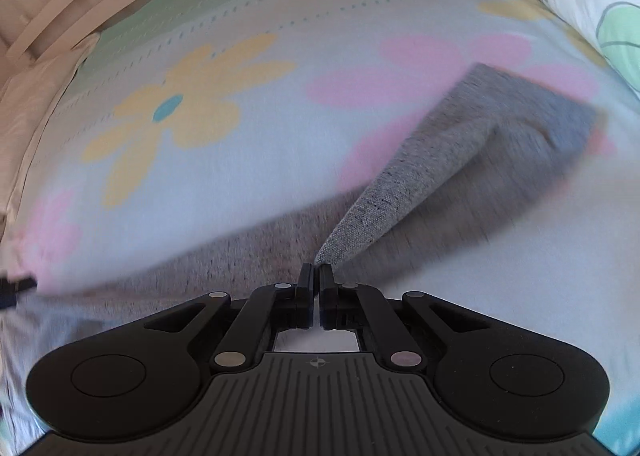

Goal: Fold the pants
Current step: 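Grasp the leg hems of the grey sweatpants with both grippers, then lift the leg hems and fold them toward the waistband with both grippers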

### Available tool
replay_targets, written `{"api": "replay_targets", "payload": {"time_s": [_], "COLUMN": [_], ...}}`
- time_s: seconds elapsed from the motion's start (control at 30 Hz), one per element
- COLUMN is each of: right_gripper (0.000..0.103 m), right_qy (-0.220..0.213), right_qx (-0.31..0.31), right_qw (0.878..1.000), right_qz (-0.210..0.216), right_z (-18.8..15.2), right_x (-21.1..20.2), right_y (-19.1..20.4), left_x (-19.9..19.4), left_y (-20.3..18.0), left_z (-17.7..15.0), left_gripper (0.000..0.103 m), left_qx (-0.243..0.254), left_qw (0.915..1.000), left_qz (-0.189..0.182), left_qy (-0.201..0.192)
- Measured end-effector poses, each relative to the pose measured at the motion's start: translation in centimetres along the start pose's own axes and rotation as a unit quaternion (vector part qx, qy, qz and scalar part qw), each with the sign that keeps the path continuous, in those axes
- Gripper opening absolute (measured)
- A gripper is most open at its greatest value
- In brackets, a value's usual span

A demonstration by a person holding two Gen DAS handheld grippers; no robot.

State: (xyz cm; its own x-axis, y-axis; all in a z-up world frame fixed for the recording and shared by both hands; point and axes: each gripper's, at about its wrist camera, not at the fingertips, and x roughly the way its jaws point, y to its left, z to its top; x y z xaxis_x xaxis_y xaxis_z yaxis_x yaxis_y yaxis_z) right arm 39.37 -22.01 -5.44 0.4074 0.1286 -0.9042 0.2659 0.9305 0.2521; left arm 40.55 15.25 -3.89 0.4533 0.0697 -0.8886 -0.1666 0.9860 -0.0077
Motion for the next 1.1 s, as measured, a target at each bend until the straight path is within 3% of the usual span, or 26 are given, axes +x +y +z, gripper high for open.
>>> {"api": "replay_targets", "payload": {"time_s": [0.1, 0.3, 0.37, 0.4, 0.5, 0.63, 0.77, 0.97, 1.1], "right_gripper": [0.002, 0.002, 0.002, 0.002, 0.002, 0.0, 0.0, 0.003, 0.004], "right_qy": [0.003, -0.006, -0.004, -0.006, -0.013, -0.04, -0.055, -0.071, -0.07], "right_qx": [-0.004, -0.004, -0.004, -0.004, -0.005, -0.01, -0.009, 0.033, 0.067], "right_qw": [1.0, 1.0, 1.0, 1.0, 1.0, 0.999, 0.998, 0.996, 0.995], "right_qz": [0.007, 0.015, 0.018, 0.021, 0.021, 0.009, 0.012, 0.035, 0.028], "right_z": [-1.7, -2.0, -1.6, -2.5, -2.6, -2.7, -3.9, -6.4, -6.9], "right_x": [-0.5, -1.0, -1.0, -1.6, -2.7, -5.8, -10.1, -14.8, -14.8], "right_y": [-0.6, -0.8, -0.7, -1.1, -1.2, -1.1, -1.7, -4.7, -6.8], "left_x": [1.0, 2.8, 3.3, 3.3, 1.8, -2.8, -8.1, -14.8, -16.7], "left_y": [-0.2, -0.8, -0.9, -0.8, -0.2, 0.1, 0.7, 2.2, 3.8], "left_z": [-0.1, -0.9, -1.0, -1.0, -1.0, -1.9, -4.1, -9.7, -13.6], "left_gripper": [0.074, 0.073, 0.054, 0.02, 0.009, 0.007, 0.007, 0.007, 0.007], "left_qx": [-0.008, -0.004, -0.006, -0.011, -0.037, -0.023, -0.018, -0.018, -0.04], "left_qw": [0.9996, 0.9962, 0.9955, 0.9953, 0.9961, 0.9973, 0.9989, 0.9988, 0.9974], "left_qz": [0.013, 0.062, 0.067, 0.067, 0.058, 0.065, 0.043, 0.013, 0.002], "left_qy": [0.024, 0.061, 0.068, 0.069, 0.055, 0.023, 0.0, -0.044, -0.06]}}
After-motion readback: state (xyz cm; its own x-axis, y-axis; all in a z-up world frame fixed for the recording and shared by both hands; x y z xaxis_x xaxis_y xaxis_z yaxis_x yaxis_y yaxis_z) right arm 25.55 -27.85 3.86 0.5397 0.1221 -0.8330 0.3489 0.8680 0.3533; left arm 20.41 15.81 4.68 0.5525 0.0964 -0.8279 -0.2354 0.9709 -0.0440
